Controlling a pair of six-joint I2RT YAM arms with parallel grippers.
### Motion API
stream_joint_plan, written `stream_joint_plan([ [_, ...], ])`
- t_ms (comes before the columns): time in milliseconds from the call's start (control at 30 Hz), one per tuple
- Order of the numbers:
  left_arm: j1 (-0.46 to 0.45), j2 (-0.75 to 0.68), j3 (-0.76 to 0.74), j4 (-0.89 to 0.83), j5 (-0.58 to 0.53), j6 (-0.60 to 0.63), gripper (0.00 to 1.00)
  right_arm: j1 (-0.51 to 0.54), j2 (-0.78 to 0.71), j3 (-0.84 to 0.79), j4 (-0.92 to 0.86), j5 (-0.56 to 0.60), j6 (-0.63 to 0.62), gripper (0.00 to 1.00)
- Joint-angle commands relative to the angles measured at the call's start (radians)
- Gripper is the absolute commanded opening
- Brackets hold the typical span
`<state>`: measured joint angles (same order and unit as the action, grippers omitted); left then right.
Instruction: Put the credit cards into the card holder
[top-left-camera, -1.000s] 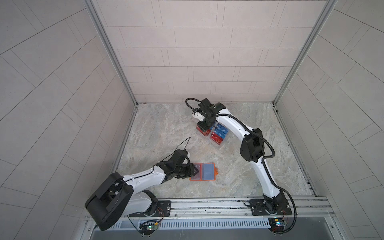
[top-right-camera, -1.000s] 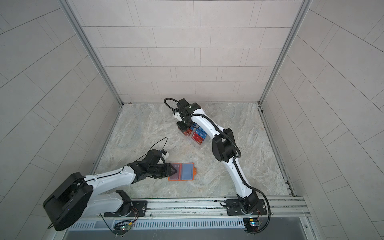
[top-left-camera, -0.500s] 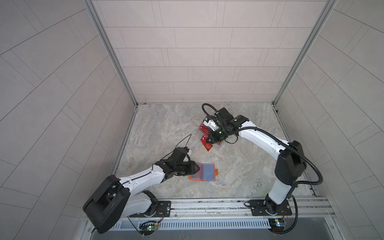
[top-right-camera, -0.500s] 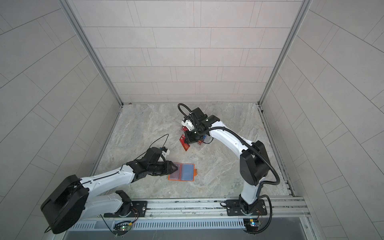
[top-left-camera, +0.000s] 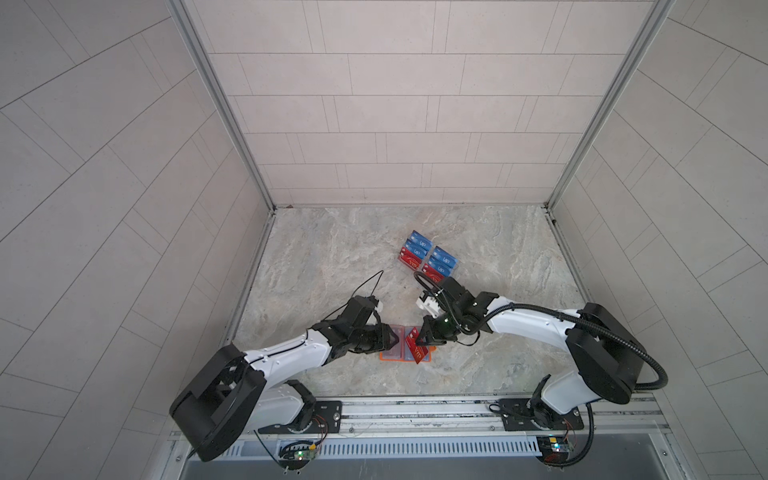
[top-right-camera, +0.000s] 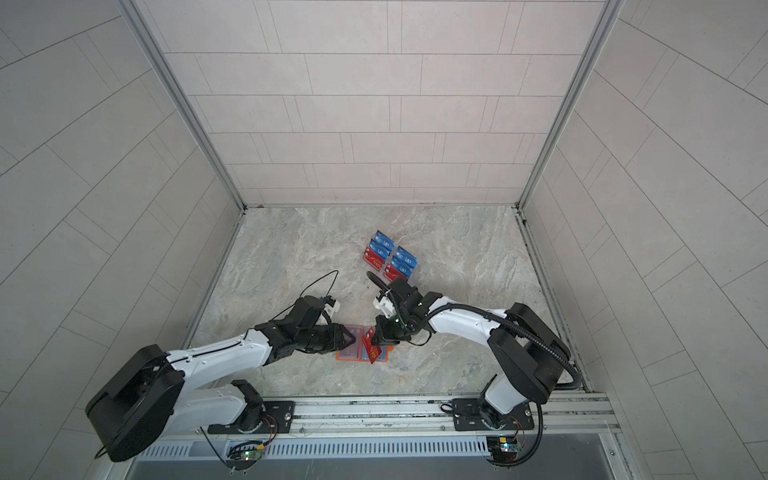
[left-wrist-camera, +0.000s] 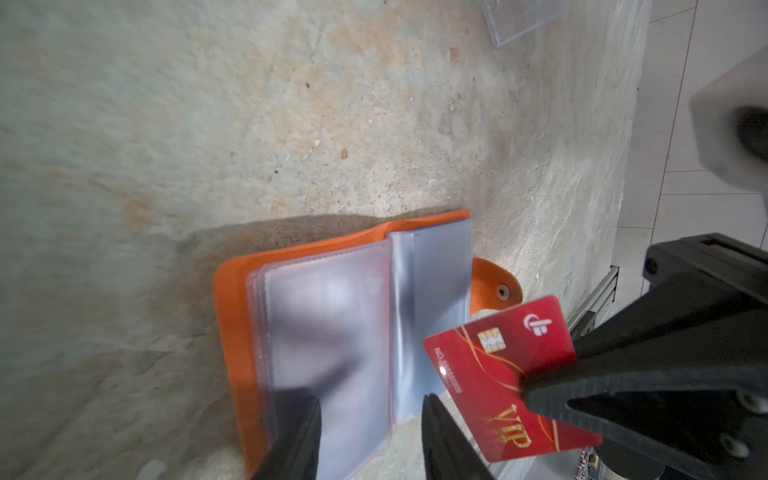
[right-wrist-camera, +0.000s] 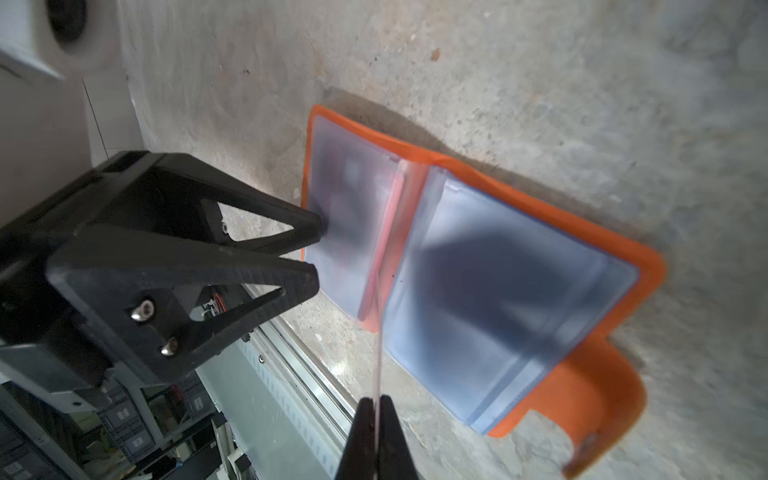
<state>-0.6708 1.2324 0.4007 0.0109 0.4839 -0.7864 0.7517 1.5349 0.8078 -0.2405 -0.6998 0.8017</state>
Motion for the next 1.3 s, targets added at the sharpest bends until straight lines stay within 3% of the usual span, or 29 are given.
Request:
stream_joint_plan([
  [0, -0.005, 0.0, -0.029, 0.013, -0.018, 0.001, 0.44, 0.006, -0.024, -0.031, 0.145, -0.011, 0.091, 0.0],
  [1267, -0.006, -0.02, -0.063, 0.033, -0.013, -0.02, 0.43, 0.006, 0.062, -0.104, 0.259, -0.054, 0.158, 0.0],
])
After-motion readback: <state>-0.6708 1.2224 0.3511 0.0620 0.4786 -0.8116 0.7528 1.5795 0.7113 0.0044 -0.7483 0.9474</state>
